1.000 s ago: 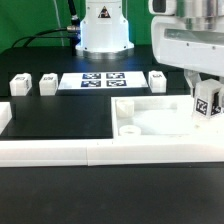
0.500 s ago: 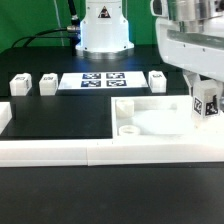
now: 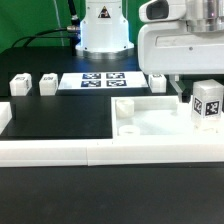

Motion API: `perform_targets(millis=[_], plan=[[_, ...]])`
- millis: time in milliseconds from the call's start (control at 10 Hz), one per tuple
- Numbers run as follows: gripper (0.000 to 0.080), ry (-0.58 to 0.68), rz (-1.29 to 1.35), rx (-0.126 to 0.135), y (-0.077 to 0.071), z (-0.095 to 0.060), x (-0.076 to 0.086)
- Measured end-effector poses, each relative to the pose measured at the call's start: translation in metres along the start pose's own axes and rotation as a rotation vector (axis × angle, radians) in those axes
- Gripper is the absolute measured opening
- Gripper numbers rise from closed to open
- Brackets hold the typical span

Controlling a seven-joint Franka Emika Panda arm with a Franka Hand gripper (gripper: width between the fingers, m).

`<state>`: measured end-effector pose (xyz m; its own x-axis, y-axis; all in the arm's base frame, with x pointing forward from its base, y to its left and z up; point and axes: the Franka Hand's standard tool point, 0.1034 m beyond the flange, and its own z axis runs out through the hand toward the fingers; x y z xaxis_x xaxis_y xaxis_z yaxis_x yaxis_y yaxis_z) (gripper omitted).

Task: Assemble square table

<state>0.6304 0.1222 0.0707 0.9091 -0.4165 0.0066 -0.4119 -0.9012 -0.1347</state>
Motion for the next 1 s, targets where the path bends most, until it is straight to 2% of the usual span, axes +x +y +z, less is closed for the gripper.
perform_targets(millis=[100,200,500,600,700,800,1000], plan=[[0.0648,0.009,-0.307,-0.041,-0.0024,-0.0024,0.0058],[0.0648,0.016,-0.464,-0.047,-0.0071,-0.004,0.0071],[0.0639,0.017,-0.443,-0.045,-0.0066,-0.0035,0.0073],[0.0451,0.018,-0.397,-0.044,-0.0068,-0.0034,0.0071],[0.0451,0.019,-0.317,-0.043,-0.0067,-0.0034,0.007],[0.0302,0.021,-0.254,-0.047,-0.0031,-0.0035,0.0089],[0.0302,0.026,-0.076,-0.048,-0.0009,-0.0034,0.0098]])
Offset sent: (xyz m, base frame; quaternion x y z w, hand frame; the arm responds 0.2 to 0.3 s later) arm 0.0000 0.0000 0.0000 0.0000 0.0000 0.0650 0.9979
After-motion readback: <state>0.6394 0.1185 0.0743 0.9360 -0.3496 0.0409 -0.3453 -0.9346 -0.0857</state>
